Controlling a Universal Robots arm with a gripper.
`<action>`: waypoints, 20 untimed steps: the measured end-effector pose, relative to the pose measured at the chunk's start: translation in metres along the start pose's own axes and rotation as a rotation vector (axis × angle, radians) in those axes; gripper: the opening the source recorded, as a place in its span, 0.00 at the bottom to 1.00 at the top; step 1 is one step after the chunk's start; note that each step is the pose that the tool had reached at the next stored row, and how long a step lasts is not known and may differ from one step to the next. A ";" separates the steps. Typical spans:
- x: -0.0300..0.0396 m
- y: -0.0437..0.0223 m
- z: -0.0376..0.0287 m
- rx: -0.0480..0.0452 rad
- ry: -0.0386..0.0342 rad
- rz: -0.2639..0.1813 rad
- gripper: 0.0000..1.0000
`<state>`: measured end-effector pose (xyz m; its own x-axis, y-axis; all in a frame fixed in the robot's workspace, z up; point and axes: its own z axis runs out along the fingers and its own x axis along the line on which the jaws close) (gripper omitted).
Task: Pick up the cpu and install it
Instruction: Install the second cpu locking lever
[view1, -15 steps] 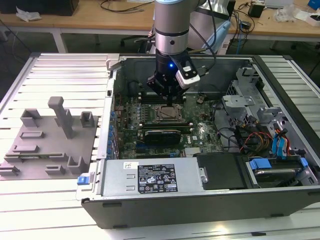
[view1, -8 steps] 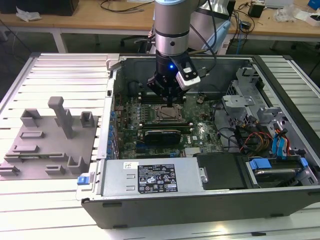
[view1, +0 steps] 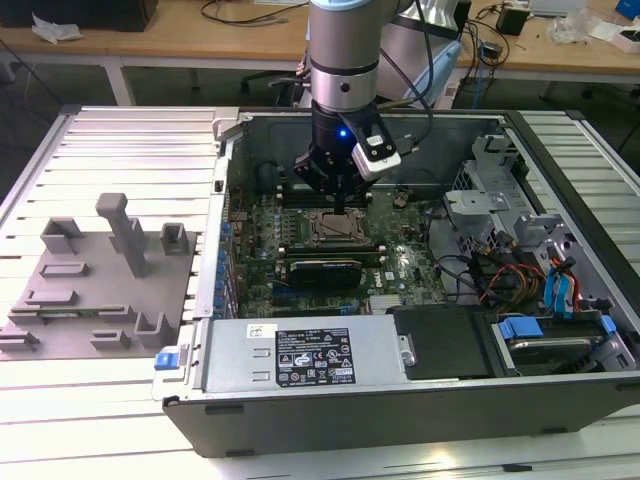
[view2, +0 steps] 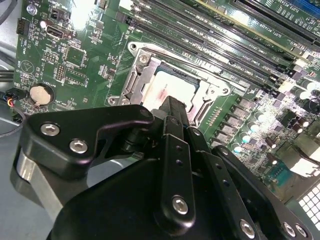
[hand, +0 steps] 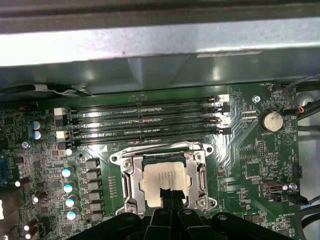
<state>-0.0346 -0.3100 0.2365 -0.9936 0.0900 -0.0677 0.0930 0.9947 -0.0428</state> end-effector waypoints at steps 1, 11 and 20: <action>0.0000 -0.0001 0.0000 0.0001 0.0000 0.000 0.11; -0.0019 -0.0192 -0.0022 0.0002 0.0000 0.000 0.11; -0.0039 -0.0410 -0.0010 -0.0001 0.0000 0.000 0.11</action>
<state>-0.0346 -0.3511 0.2395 -0.9936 0.0900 -0.0678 0.0930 0.9947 -0.0427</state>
